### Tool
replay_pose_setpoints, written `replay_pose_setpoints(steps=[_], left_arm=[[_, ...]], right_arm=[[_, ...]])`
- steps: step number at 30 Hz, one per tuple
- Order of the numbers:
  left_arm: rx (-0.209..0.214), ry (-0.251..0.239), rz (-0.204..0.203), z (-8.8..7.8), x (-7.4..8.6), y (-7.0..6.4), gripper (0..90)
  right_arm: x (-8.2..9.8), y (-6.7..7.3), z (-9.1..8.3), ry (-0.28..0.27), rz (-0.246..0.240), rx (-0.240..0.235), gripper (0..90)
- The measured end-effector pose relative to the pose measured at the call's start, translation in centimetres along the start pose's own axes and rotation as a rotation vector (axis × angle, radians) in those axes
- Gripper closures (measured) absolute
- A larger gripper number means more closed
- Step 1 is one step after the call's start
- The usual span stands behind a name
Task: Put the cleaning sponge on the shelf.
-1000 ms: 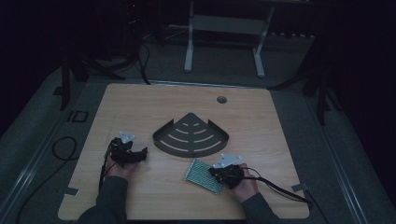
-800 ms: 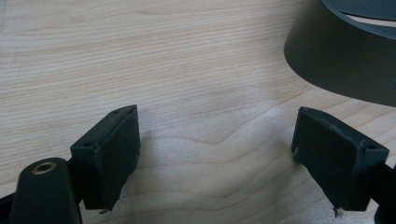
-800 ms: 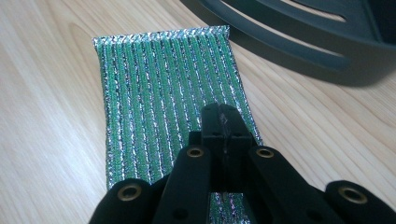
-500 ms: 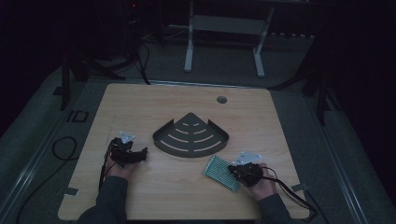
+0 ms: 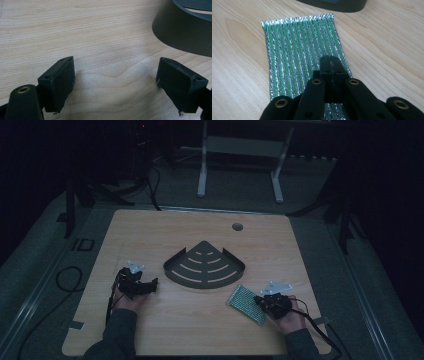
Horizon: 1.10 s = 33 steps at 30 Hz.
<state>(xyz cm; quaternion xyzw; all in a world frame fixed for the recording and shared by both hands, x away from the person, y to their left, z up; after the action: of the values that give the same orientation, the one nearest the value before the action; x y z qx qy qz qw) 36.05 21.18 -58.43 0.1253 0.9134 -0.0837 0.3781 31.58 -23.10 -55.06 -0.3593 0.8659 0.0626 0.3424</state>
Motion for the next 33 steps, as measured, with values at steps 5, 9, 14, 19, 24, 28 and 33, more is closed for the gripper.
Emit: replay_pose_setpoints(steps=[5,9,14,19,24,28,33], left_arm=[[0.000,0.001,0.001,0.0,0.0,0.0,15.9],[0.001,0.000,0.001,0.0,0.0,0.0,15.9],[0.001,0.000,0.000,0.0,0.0,0.0,15.9],[0.001,0.000,0.000,0.0,0.0,0.0,15.9],[0.001,-0.001,0.000,0.0,0.0,0.0,15.9],[0.001,-0.001,0.000,0.0,0.0,0.0,15.9],[0.002,-0.001,0.001,0.0,0.0,0.0,15.9]], right_arm=[[-0.7,-0.6,-0.5,-0.017,0.024,-0.010,87.6],[-2.6,-1.4,-1.3,-0.009,-0.024,0.009,84.3],[-3.8,-2.0,-1.6,0.026,-0.057,-0.019,81.0],[-4.5,-2.5,-1.3,0.077,-0.085,-0.038,81.0],[-4.9,-2.8,-0.9,0.118,-0.114,-0.049,80.9],[-5.2,-2.9,-0.6,0.142,-0.118,-0.073,80.9],[-5.3,-3.0,-0.2,0.173,-0.134,-0.083,80.3]])
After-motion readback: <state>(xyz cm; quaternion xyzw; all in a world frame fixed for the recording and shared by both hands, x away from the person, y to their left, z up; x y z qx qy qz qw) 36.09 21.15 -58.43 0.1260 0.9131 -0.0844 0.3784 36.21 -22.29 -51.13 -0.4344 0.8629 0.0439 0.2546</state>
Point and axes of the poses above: each handheld gripper's, and its own axes: z roughly forward along the jaws, x roughly out of its underside, y roughly to its left, the point moved 3 cm from there along z, roughly forward along the jaws, and after that the axes turned 4 degrees about x, right-handed, at the moved point
